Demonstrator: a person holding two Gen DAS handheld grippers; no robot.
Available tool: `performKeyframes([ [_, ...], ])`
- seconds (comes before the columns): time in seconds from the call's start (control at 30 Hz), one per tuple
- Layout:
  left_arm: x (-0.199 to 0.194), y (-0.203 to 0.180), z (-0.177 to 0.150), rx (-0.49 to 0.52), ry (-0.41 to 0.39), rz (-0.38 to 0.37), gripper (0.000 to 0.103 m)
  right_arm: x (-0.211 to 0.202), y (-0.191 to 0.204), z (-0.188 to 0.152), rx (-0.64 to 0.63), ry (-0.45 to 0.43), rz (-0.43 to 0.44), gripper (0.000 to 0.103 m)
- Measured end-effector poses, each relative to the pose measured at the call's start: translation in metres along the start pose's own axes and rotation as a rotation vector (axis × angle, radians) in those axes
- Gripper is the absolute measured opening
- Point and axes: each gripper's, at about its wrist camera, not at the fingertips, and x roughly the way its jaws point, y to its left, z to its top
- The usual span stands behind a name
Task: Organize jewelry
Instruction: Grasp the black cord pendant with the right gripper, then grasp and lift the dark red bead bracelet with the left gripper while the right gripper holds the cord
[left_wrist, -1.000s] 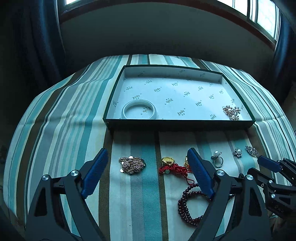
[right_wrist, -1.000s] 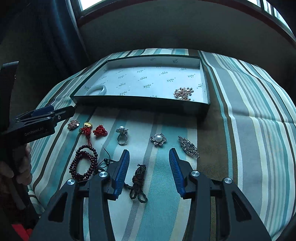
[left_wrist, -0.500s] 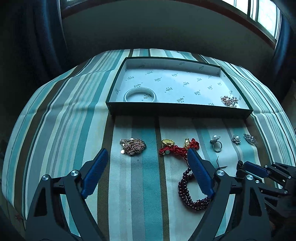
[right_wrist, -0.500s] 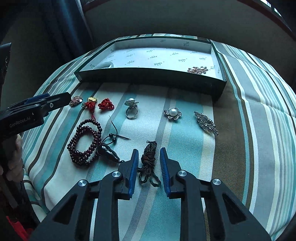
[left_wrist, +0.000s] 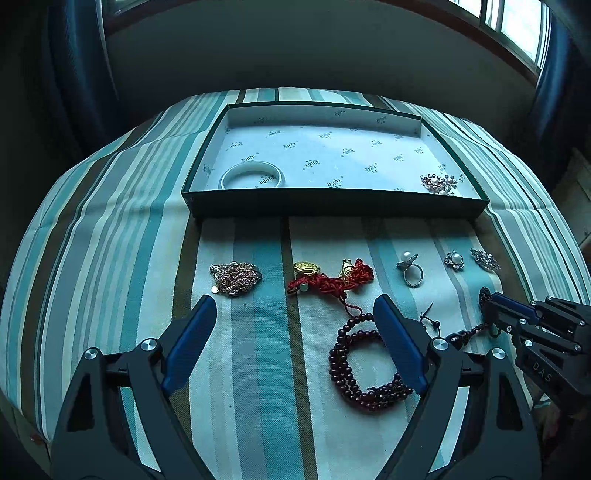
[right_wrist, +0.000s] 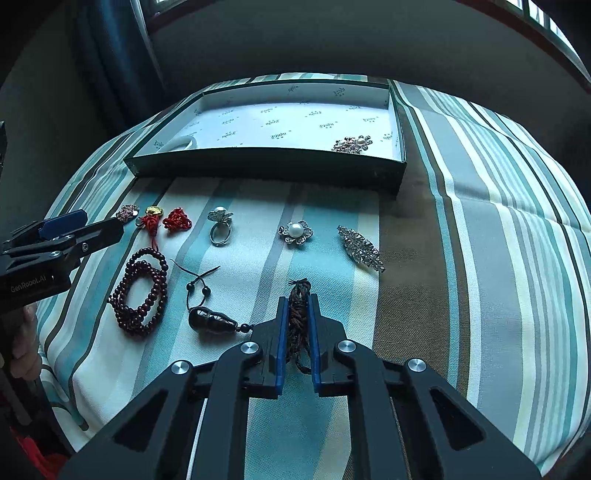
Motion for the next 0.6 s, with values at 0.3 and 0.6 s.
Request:
performKeyframes([
  [0.3, 0.005, -0.022, -0.008, 0.036, 0.033, -0.069, 0.087, -0.003, -0.012, -0.002, 0.025, -0.007, -0.008, 0.01],
  [0.6, 0.022, -0.035, -0.02, 0.065, 0.094, -0.065, 0.087, -0.002, -0.012, -0.004, 0.03, -0.009, 0.009, 0.01],
])
